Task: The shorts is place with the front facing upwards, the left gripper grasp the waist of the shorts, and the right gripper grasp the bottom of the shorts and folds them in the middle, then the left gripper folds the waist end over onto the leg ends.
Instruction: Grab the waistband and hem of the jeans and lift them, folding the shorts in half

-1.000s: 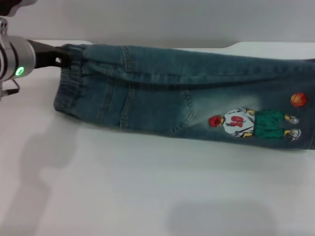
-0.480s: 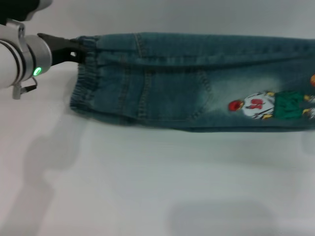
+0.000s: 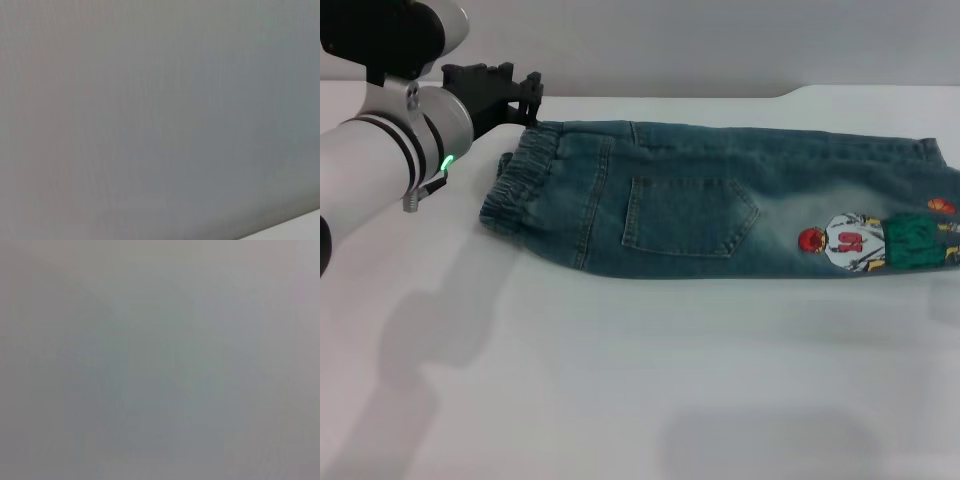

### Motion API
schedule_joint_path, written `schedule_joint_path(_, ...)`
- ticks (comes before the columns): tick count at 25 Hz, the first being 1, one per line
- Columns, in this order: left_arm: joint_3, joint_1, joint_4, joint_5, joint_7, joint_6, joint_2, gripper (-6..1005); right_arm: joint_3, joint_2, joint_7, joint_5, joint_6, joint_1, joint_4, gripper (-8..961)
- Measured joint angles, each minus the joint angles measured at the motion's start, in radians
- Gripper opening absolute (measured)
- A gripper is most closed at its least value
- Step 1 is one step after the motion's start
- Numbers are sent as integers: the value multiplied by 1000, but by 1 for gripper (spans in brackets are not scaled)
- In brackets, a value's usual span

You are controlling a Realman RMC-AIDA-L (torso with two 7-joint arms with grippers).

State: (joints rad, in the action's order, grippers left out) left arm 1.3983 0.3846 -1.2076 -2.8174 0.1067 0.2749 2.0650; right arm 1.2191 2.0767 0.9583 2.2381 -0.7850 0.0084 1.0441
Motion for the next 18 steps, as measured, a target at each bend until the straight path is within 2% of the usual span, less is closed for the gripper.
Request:
schedule_joint_path(2, -1, 0, 0, 0, 0, -2, 0, 133, -1, 0, -7, -1, -15, 2, -17, 258)
schedule_joint_path(5, 0, 0, -13, 1, -4, 11, 0, 353, -5, 2, -58, -2, -82, 4, -54, 398)
schedule_joint_path(7, 5, -2, -40, 1, -11, 59, -1, 447, -18, 2, -117, -2, -132, 5, -78, 491)
schedule_joint_path(10, 51, 5, -135, -3, -9, 297, -4, 587, -35, 2, -197, -2, -175, 10, -105, 545)
schedule_joint_path(11, 51, 5, -135, -3, -9, 297, -4, 625, -38, 3, -216, -2, -188, 12, -112, 563)
schedule_joint_path(16, 99, 12, -246, -9, -2, 575, -6, 816, -122, 3, -298, -64, -259, 17, -137, 652)
schedule_joint_path(18, 117, 9, -284, -10, 4, 667, -6, 829, -164, 2, -326, -103, -257, 32, -149, 688)
